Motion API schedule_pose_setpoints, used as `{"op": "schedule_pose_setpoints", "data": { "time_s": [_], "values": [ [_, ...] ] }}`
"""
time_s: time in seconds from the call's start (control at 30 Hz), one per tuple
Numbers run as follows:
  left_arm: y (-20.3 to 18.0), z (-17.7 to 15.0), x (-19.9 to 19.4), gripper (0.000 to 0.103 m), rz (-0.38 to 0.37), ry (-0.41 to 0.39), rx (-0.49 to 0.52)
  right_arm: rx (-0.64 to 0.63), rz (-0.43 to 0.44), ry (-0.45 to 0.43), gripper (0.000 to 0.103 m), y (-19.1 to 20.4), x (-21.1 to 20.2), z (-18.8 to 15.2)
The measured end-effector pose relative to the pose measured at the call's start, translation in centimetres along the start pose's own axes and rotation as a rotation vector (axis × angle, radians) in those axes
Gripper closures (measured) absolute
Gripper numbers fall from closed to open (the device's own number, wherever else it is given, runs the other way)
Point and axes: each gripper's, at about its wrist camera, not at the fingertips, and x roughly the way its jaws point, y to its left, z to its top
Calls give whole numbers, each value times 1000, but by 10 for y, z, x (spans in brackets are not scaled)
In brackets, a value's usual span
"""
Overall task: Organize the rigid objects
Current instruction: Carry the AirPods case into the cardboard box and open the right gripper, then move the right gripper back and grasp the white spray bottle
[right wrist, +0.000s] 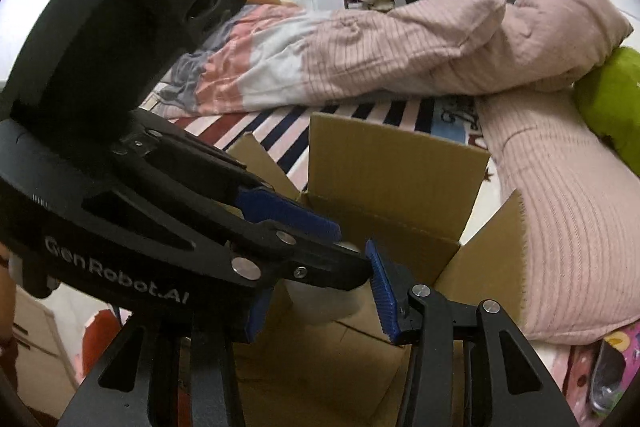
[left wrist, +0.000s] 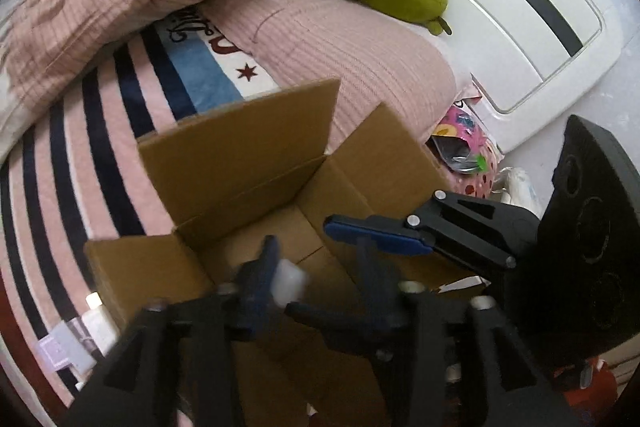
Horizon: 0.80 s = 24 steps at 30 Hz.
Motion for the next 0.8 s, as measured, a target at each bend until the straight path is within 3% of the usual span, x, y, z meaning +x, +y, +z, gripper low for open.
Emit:
{"op": "schedule_pose_setpoints", "data": {
  "time_s": [0.13, 0.17, 0.23, 0.33, 0.4, 0.5, 0.63, 0.8],
  "values": [
    [3, -11, -19, 40, 54, -31, 3, -11, -18, 12, 41, 5, 3, -3],
    [5, -15, -29, 39, 73, -46, -2, -13, -21, 5, 40, 8, -2, -6],
    [13, -26, -54, 38, 104, -102, -15, -32, -25, -33, 39, 18, -9, -4],
    [31, -51, -100, 24, 159, -211, -70, -71, -8, -124, 25, 40, -29, -1],
    [44, -70, -125, 23, 215, -262, -89, -115, 22, -186, 16, 63, -40, 4],
    [71, -107, -154, 20, 336, -316, -124, -178, 88, -233, 14, 99, -42, 9],
    [116, -160, -169, 20, 419, -353, -203, -232, 185, -218, 14, 148, -19, 10],
    [168, -210, -151, 20, 491, -325, -265, -314, 139, -174, 14, 200, 36, -7]
  ]
}}
